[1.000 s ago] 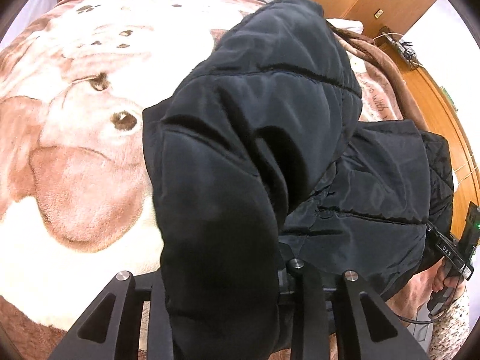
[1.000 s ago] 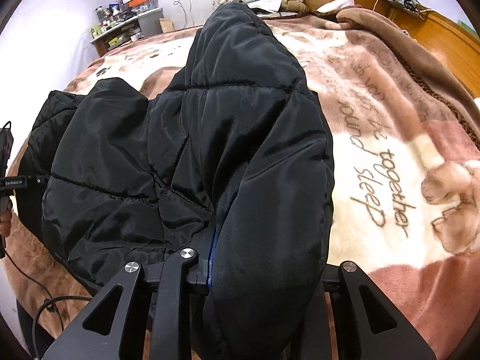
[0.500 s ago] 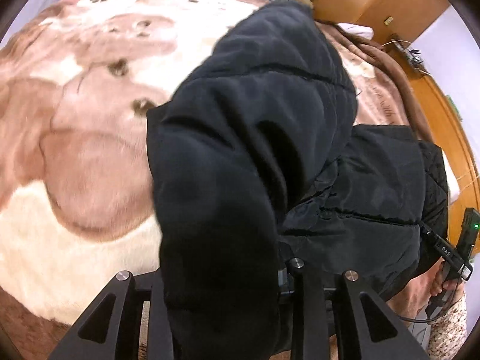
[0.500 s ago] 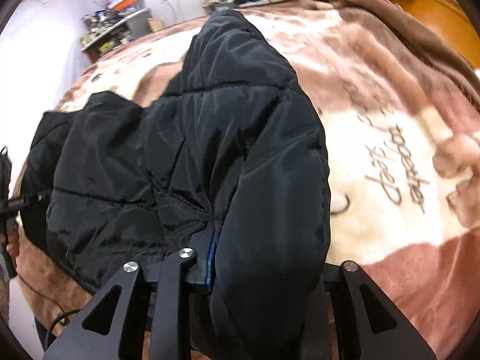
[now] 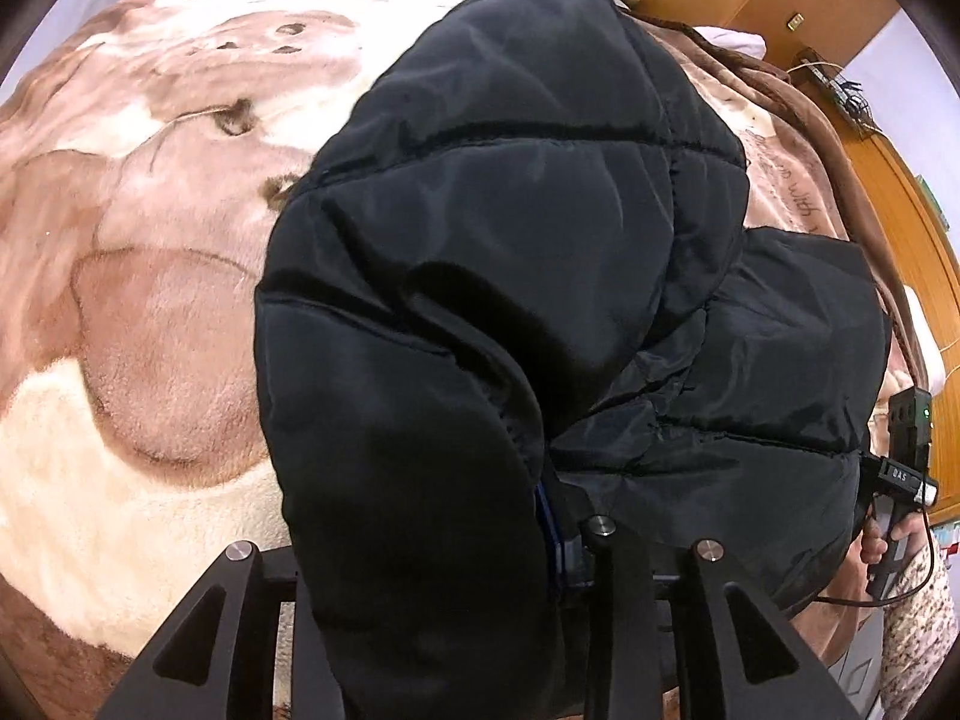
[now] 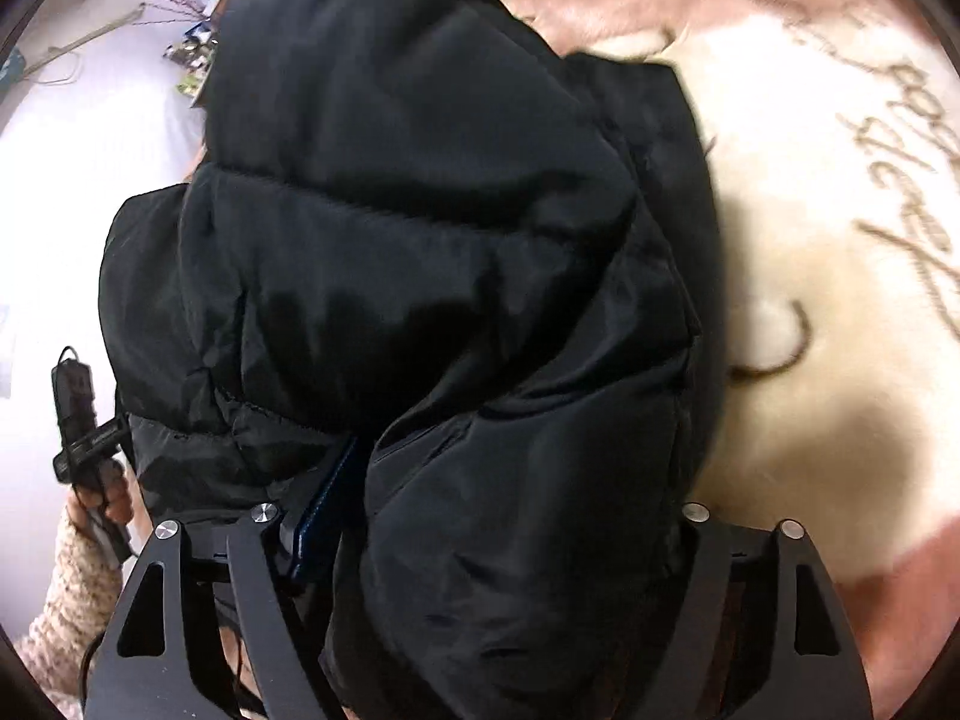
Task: Fold large clothes
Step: 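Carry the held jacket bundle with both grippers and lower it onto the blanket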
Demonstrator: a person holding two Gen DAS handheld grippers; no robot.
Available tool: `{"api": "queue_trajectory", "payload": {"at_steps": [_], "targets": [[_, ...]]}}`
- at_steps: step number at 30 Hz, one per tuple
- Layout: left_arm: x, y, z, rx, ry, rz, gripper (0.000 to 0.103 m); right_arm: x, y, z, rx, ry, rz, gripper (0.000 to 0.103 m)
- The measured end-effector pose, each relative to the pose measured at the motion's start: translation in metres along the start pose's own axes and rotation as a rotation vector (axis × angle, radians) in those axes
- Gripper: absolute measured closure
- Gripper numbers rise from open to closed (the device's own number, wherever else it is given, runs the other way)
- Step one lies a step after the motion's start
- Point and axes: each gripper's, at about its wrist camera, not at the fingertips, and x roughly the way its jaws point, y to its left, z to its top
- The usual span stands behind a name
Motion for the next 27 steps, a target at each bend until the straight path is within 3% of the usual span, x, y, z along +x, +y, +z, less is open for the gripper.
{"api": "queue_trajectory", "payload": {"at_steps": [3, 5, 8, 11, 17, 21, 27], "targets": [[0.003, 0.002, 0.003, 0.001, 0.011, 0.010, 0.068, 0.002, 0.004, -0.001, -0.047, 0.005, -0.001, 0.034], [0.005, -0.002, 0.006, -0.001, 0.014, 0.011, 0.068, -0.005, 0.009, -0.006, -0.083, -0.019, 0.000, 0.050], [0.000, -0.003, 0.003, -0.010, 0.003, 0.010, 0.068, -0.016, 0.027, -0.012, -0.143, -0.080, -0.070, 0.065], [-0.007, -0.003, -0.001, -0.018, -0.010, 0.006, 0.070, -0.026, 0.050, -0.010, -0.202, -0.137, -0.150, 0.071], [-0.034, 0.001, 0.004, -0.038, -0.051, -0.059, 0.072, -0.057, 0.081, -0.034, -0.243, -0.250, -0.185, 0.074], [-0.053, 0.003, 0.004, -0.006, -0.088, -0.055, 0.073, -0.078, 0.087, -0.043, -0.280, -0.303, -0.176, 0.075], [-0.088, 0.035, -0.001, -0.031, -0.157, -0.075, 0.073, -0.086, 0.113, -0.046, -0.324, -0.349, -0.150, 0.075]]}}
